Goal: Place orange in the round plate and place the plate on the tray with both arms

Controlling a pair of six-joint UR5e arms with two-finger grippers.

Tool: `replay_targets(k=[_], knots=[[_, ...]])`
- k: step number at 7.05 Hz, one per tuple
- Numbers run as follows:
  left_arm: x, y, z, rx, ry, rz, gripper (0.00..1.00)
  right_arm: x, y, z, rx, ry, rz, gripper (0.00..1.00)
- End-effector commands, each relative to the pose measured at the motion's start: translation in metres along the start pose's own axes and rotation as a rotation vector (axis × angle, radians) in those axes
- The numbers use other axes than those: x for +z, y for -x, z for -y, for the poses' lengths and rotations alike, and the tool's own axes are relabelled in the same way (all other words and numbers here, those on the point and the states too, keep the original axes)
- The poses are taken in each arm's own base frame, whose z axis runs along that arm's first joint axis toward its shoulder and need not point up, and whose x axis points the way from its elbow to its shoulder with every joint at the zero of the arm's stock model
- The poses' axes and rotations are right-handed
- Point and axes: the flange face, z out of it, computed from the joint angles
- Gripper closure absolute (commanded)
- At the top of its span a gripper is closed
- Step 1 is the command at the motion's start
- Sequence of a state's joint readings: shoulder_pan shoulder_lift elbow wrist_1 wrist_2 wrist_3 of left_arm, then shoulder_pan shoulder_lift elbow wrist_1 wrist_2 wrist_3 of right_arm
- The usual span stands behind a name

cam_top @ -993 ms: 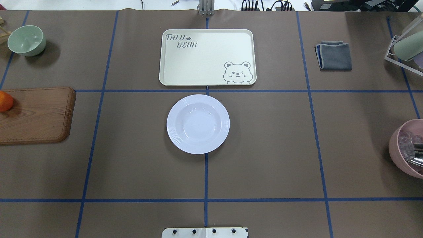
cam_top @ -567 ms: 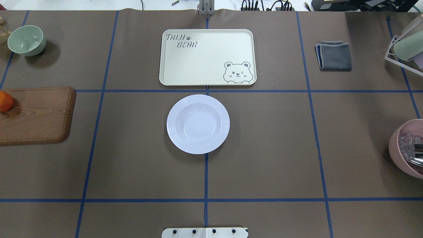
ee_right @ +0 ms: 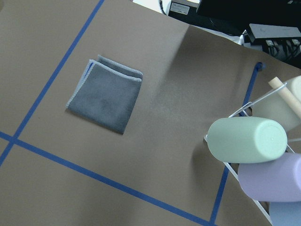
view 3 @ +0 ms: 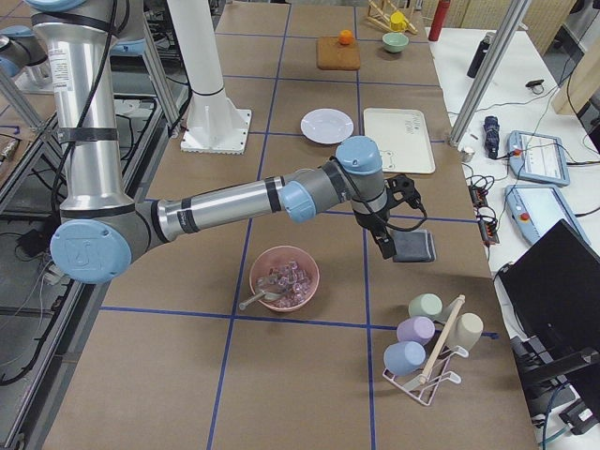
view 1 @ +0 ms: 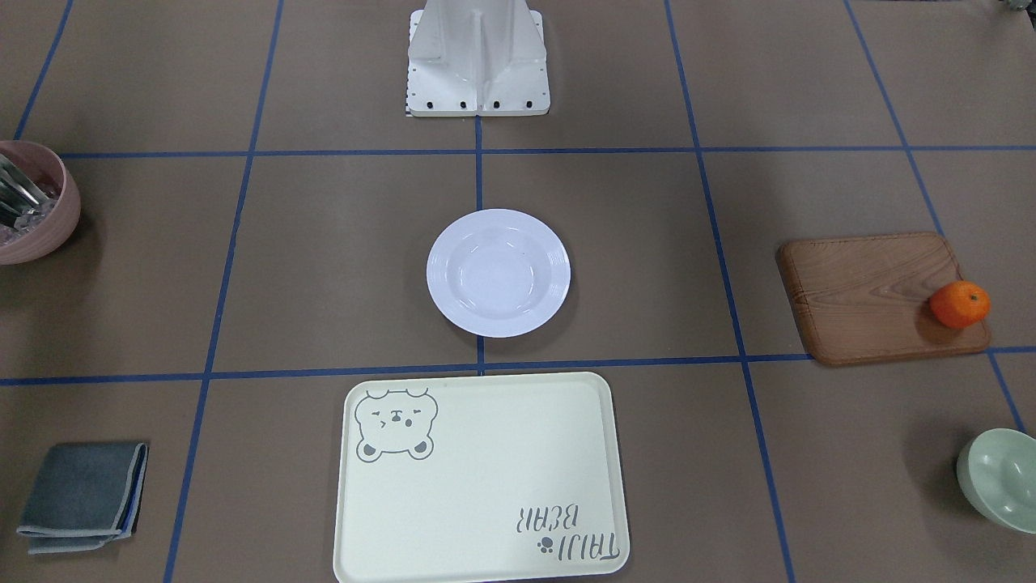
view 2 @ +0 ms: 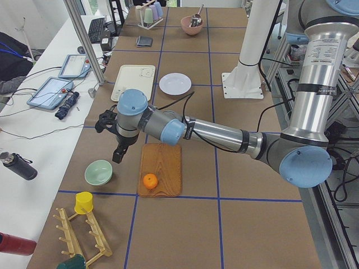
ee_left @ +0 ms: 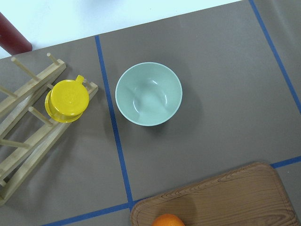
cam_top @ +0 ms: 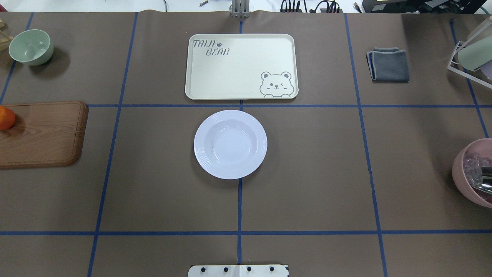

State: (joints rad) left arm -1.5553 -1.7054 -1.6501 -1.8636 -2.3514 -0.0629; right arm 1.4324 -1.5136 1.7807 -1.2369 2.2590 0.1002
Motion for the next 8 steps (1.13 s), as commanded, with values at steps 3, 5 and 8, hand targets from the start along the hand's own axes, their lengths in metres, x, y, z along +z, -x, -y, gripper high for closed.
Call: replay_targets(k=[3,5,8], knots=[[0.084,-0.003,-0.04,-0.004,0.069,-0.04,0.02,0.052,0.16,0.042,0.071,-0.014,0.185,0.0],[0.122,0.004,-0.077,-0.051,0.062,-0.015,0.02,0.056,0.228,0.038,0.144,-0.019,0.2,0.0],[0.187,-0.023,-0.102,-0.076,0.072,0.009,0.02,0.059,0.234,0.03,0.151,-0.006,0.207,0.0]])
